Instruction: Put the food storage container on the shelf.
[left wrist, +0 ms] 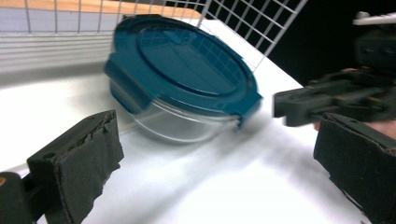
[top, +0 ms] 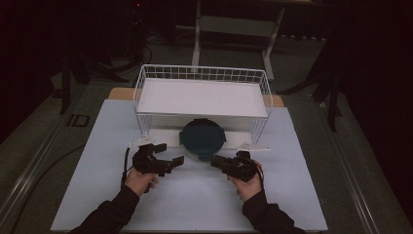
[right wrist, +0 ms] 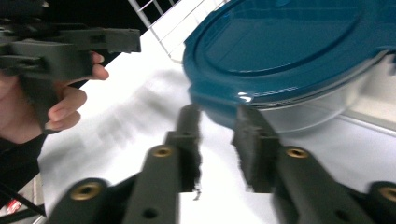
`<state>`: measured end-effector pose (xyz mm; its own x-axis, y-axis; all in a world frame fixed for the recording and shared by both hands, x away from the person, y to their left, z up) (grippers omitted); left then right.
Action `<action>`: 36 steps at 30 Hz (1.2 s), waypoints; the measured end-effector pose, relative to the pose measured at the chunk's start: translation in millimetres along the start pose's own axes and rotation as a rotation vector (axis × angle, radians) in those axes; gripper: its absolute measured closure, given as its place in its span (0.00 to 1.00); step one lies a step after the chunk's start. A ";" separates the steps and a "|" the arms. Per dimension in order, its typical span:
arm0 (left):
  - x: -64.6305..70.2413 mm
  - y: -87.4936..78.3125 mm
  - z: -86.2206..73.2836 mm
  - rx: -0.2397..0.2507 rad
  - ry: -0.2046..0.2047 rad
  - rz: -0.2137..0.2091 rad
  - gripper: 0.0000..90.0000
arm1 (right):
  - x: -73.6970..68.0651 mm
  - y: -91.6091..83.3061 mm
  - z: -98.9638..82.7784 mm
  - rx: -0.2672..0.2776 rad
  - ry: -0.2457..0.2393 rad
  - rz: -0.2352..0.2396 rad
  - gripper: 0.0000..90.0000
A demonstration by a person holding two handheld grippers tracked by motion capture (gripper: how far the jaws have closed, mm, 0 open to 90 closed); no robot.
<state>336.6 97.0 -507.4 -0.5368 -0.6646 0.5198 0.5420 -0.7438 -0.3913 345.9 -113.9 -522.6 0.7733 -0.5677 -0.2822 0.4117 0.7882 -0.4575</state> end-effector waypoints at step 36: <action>11.2 -16.9 -36.6 0.001 0.149 0.072 0.01 | 34.1 55.2 9.1 -0.040 0.052 -0.074 1.00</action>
<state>297.7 99.5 -522.8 -0.5862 -0.7196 0.3722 0.5829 -0.6937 -0.4231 399.4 -87.6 -549.8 0.7149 -0.6364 -0.2895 0.4461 0.7341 -0.5119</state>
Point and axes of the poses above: each handheld gripper's, and its own axes: y roughly forward along the jaws, z roughly out of its top, x roughly to its right, the point moved 7 cm from there along y, roughly forward along the jaws, and after that the axes turned 10 degrees about -y, right-handed, at the moved point
